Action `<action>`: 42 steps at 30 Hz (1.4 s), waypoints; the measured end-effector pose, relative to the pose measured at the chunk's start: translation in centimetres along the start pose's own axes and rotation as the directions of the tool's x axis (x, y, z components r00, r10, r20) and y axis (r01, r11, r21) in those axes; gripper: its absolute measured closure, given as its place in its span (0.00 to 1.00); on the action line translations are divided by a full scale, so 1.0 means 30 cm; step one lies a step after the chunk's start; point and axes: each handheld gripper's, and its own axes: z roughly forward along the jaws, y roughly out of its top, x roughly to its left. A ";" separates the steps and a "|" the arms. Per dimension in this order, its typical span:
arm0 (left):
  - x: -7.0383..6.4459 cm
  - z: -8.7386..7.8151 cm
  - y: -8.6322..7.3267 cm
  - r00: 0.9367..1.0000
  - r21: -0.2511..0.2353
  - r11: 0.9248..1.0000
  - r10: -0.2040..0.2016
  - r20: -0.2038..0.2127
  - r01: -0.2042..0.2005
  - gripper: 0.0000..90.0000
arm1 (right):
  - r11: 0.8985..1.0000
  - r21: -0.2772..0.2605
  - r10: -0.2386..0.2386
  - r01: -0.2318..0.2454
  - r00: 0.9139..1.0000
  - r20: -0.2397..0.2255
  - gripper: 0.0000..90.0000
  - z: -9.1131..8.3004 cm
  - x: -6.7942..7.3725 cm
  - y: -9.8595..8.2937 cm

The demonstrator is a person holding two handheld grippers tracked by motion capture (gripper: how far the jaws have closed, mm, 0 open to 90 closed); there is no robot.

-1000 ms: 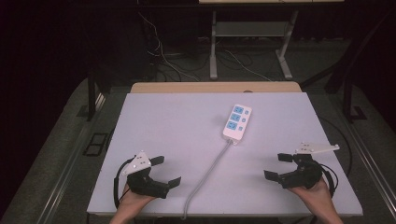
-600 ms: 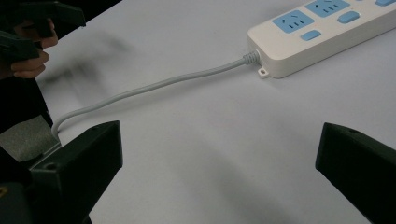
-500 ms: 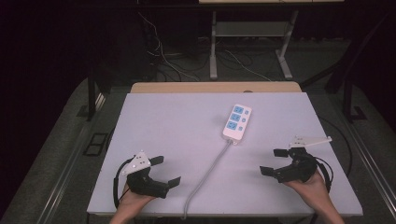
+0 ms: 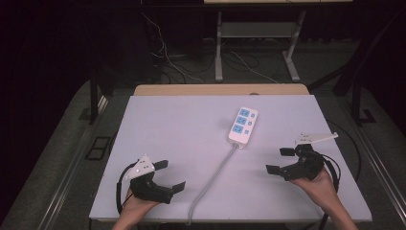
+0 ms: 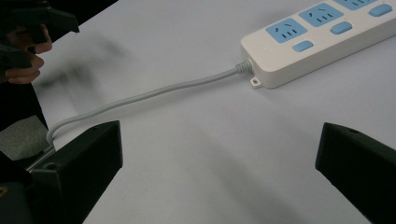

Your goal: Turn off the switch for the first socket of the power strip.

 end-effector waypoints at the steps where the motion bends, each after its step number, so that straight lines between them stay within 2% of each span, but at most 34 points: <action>1: 0.000 0.000 0.000 1.000 -0.001 1.000 0.002 0.000 -0.002 0.00 | 1.000 0.002 -0.001 0.001 1.000 0.000 0.01 0.001 -0.001 0.004; 25: 0.003 -0.001 -0.001 1.000 -0.001 1.000 -0.001 -0.003 0.001 0.00 | 0.998 0.054 -0.041 0.042 0.999 -0.006 0.01 0.045 -0.023 0.142; 33: 0.004 0.000 -0.001 1.000 -0.001 1.000 -0.001 -0.001 0.001 0.00 | 0.998 0.063 -0.017 0.018 1.000 -0.013 0.01 0.062 -0.048 0.177; 42: 0.007 -0.002 -0.001 1.000 -0.005 1.000 -0.004 -0.004 0.004 0.00 | 0.997 0.071 -0.012 0.013 1.000 -0.007 0.01 0.082 -0.069 0.224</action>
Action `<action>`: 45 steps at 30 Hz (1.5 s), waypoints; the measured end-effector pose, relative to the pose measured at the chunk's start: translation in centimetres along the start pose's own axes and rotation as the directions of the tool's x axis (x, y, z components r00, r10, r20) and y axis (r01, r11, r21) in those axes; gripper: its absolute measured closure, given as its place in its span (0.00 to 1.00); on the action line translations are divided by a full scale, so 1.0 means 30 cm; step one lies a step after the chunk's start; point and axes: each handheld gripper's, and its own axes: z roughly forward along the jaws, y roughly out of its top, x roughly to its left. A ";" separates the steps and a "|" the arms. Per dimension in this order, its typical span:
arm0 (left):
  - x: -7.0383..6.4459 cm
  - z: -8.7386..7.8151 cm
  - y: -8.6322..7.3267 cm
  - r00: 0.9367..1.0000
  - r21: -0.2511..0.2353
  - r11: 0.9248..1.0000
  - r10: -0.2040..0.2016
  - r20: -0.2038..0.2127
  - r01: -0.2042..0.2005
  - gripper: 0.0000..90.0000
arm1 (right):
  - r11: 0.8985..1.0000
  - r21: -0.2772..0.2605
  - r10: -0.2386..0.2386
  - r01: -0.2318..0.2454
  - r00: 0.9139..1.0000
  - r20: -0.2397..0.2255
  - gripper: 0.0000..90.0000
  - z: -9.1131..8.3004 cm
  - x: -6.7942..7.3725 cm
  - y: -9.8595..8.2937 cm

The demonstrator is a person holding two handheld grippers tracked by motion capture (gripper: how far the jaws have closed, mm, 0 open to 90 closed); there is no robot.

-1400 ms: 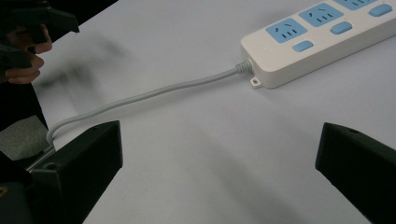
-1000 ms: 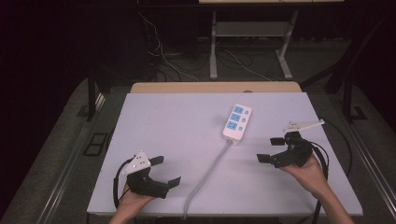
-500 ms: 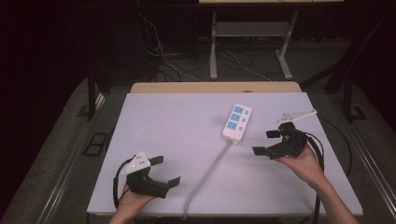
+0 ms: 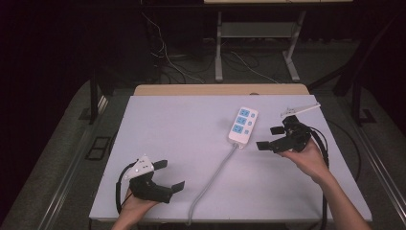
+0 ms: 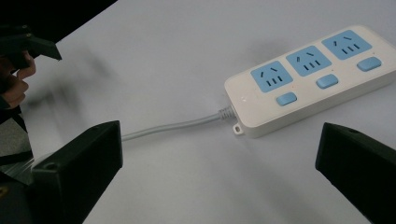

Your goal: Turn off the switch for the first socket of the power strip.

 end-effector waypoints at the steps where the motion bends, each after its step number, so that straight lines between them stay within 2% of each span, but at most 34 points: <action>1: 0.000 0.000 0.000 1.000 0.000 1.000 0.000 0.000 0.000 0.00 | 1.000 0.001 0.003 -0.003 1.000 -0.001 0.01 0.003 -0.003 0.007; 17: 0.003 -0.001 0.000 1.000 0.000 1.000 0.001 0.000 -0.001 0.00 | 1.000 0.004 0.010 -0.010 1.000 0.017 0.01 0.022 -0.025 0.097; 27: 0.003 -0.001 0.000 1.000 0.000 1.000 -0.001 0.000 0.001 0.00 | 0.998 -0.003 0.055 -0.055 0.998 0.039 0.01 0.048 -0.063 0.133; 40: 0.004 -0.003 0.000 1.000 -0.001 1.000 -0.003 0.000 0.003 0.00 | 0.992 -0.013 0.125 -0.125 0.990 0.065 0.01 0.083 -0.110 0.133; 45: 0.006 -0.004 0.000 1.000 -0.003 1.000 -0.003 0.000 0.003 0.00 | 0.988 -0.035 0.150 -0.148 0.986 0.066 0.01 0.091 -0.126 0.131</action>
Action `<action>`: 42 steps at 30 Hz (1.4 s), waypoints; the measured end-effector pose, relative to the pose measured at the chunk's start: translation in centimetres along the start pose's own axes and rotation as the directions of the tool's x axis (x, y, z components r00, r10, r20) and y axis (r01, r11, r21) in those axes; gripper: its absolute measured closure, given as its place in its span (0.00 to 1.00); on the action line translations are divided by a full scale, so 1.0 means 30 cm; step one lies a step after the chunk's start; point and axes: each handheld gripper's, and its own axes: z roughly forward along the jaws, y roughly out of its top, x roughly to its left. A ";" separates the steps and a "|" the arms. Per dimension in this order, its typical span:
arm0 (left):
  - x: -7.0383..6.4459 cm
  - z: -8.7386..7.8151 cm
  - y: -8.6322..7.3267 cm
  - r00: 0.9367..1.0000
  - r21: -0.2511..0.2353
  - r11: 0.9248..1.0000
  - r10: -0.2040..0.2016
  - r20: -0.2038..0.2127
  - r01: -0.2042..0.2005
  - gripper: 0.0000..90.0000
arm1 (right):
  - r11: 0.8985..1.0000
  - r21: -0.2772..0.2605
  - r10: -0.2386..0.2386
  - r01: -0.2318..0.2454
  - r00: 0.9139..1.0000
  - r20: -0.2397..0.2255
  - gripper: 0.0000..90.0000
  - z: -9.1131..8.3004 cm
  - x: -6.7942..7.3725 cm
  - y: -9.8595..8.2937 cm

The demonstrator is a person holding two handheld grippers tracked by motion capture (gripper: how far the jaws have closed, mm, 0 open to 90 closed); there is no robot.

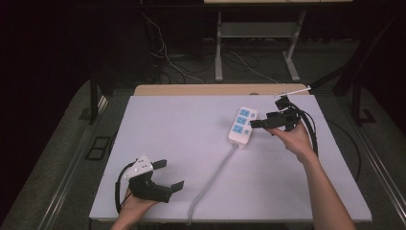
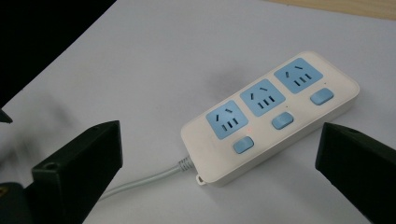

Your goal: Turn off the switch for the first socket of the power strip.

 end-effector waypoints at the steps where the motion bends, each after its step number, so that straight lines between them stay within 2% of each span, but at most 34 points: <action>1: 0.000 -0.001 0.000 1.000 -0.002 1.000 0.000 0.000 0.000 0.00 | 1.000 0.000 0.000 0.000 1.000 0.000 0.01 0.000 0.000 0.000; 10: 0.002 -0.002 0.000 1.000 -0.003 1.000 -0.002 0.000 0.002 0.00 | 0.998 -0.037 0.046 -0.045 0.999 0.002 0.01 0.007 -0.038 0.001; 12: 0.002 -0.002 -0.001 1.000 -0.003 1.000 -0.003 0.000 0.003 0.00 | 0.998 -0.042 0.047 -0.048 0.999 -0.002 0.14 0.009 -0.049 0.000; 14: 0.003 -0.002 0.000 1.000 -0.006 1.000 -0.005 0.001 0.005 0.00 | 0.998 -0.044 0.052 -0.052 0.998 0.017 0.21 0.018 -0.059 0.001; 15: 0.003 -0.002 0.000 1.000 -0.006 1.000 -0.005 0.001 0.005 0.00 | 0.998 -0.044 0.052 -0.052 0.998 0.017 0.21 0.018 -0.059 0.001; 18: 0.005 -0.003 -0.001 1.000 -0.005 1.000 -0.004 0.001 0.004 0.00 | 0.998 -0.042 0.057 -0.056 0.998 0.024 0.30 0.029 -0.066 0.000; 23: 0.007 -0.005 -0.002 1.000 -0.007 1.000 -0.008 -0.002 0.008 0.00 | 0.998 -0.036 0.048 -0.048 0.999 0.022 0.53 0.053 -0.073 -0.001; 24: 0.008 -0.006 -0.002 1.000 -0.007 1.000 -0.009 -0.003 0.009 0.00 | 0.998 -0.036 0.048 -0.048 0.999 0.022 0.53 0.053 -0.073 -0.001; 27: 0.010 -0.006 -0.002 1.000 -0.006 1.000 -0.007 -0.004 0.007 0.00 | 0.998 -0.036 0.055 -0.055 0.998 0.019 0.68 0.066 -0.084 -0.002; 28: 0.011 -0.005 -0.003 1.000 -0.003 1.000 -0.006 -0.004 0.006 0.00 | 0.998 -0.036 0.055 -0.055 0.998 0.019 0.68 0.066 -0.084 -0.002; 29: 0.013 -0.005 -0.003 1.000 -0.001 1.000 -0.005 -0.005 0.005 0.00 | 0.998 -0.026 0.065 -0.065 0.998 0.019 0.76 0.075 -0.091 -0.004; 30: 0.015 -0.004 -0.003 1.000 0.001 1.000 -0.006 -0.006 0.006 0.00 | 0.998 -0.026 0.065 -0.065 0.998 0.019 0.76 0.075 -0.091 -0.004; 31: 0.018 -0.005 -0.004 1.000 0.002 1.000 -0.005 -0.007 0.005 0.00 | 0.998 -0.009 0.064 -0.064 0.998 0.018 0.84 0.089 -0.095 -0.007; 32: 0.020 -0.005 -0.004 1.000 0.003 1.000 -0.005 -0.008 0.005 0.00 | 0.998 -0.004 0.064 -0.063 0.998 0.017 0.88 0.094 -0.095 -0.008; 37: 0.033 -0.013 -0.007 1.000 -0.008 1.000 -0.021 -0.017 0.021 0.00 | 0.998 0.037 0.051 -0.051 0.999 -0.001 0.99 0.127 -0.094 -0.016; 42: 0.041 -0.018 -0.008 0.999 -0.016 0.999 -0.031 -0.022 0.031 0.00 | 0.997 0.061 0.045 -0.044 0.999 -0.013 1.00 0.155 -0.091 -0.022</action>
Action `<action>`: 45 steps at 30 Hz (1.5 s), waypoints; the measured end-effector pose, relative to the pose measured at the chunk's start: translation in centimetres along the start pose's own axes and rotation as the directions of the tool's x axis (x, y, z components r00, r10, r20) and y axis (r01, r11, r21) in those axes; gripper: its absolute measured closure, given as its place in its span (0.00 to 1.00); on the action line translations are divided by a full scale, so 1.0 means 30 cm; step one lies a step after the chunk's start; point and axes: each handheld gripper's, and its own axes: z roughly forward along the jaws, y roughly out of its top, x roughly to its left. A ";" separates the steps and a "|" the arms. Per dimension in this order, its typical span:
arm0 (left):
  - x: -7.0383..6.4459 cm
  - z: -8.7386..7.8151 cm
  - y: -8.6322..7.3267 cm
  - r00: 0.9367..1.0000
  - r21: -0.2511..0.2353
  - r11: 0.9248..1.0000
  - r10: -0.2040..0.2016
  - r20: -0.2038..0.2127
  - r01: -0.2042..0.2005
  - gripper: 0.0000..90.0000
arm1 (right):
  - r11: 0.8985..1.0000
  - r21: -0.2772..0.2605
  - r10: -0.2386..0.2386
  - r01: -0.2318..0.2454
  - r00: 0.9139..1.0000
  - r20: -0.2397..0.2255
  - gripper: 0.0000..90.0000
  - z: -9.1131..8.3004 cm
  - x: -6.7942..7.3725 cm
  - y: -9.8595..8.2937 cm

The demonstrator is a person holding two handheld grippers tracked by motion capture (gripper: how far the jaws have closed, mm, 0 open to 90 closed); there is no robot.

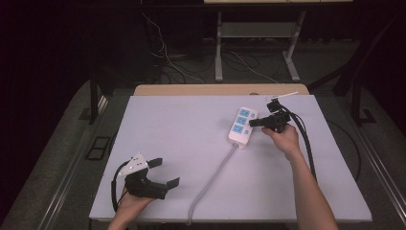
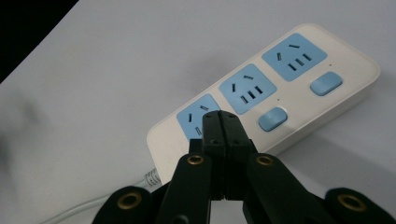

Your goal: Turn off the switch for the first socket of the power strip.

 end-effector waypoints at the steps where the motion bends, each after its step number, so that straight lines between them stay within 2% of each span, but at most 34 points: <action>1: 0.001 0.000 0.000 1.000 0.000 1.000 -0.002 0.000 0.002 0.00 | 1.000 0.000 0.000 0.000 1.000 0.000 1.00 0.000 0.000 0.000; 17: 0.011 -0.005 -0.002 1.000 -0.005 1.000 -0.010 -0.002 0.010 0.00 | 0.999 0.035 0.009 -0.008 1.000 -0.007 1.00 0.070 -0.007 -0.019; 21: 0.011 -0.004 -0.002 1.000 -0.005 1.000 -0.011 -0.002 0.011 0.00 | 0.998 0.059 -0.006 0.005 1.000 0.011 1.00 0.088 -0.007 -0.024; 27: 0.010 -0.004 -0.002 1.000 -0.003 1.000 -0.010 -0.001 0.010 0.00 | 0.998 0.053 -0.024 0.024 1.000 0.002 1.00 0.091 -0.009 -0.030; 35: 0.010 -0.002 -0.002 1.000 -0.001 1.000 -0.007 0.001 0.007 0.00 | 0.997 0.052 -0.060 0.059 0.998 0.016 1.00 0.091 -0.001 -0.032; 37: 0.010 0.001 -0.002 1.000 0.003 1.000 -0.004 0.004 0.004 0.00 | 0.997 0.032 -0.070 0.069 0.997 0.029 1.00 0.090 0.005 -0.043; 45: 0.008 0.003 -0.002 1.000 0.004 1.000 0.000 0.009 0.000 0.00 | 0.997 0.018 -0.071 0.071 0.997 0.033 1.00 0.089 0.006 -0.053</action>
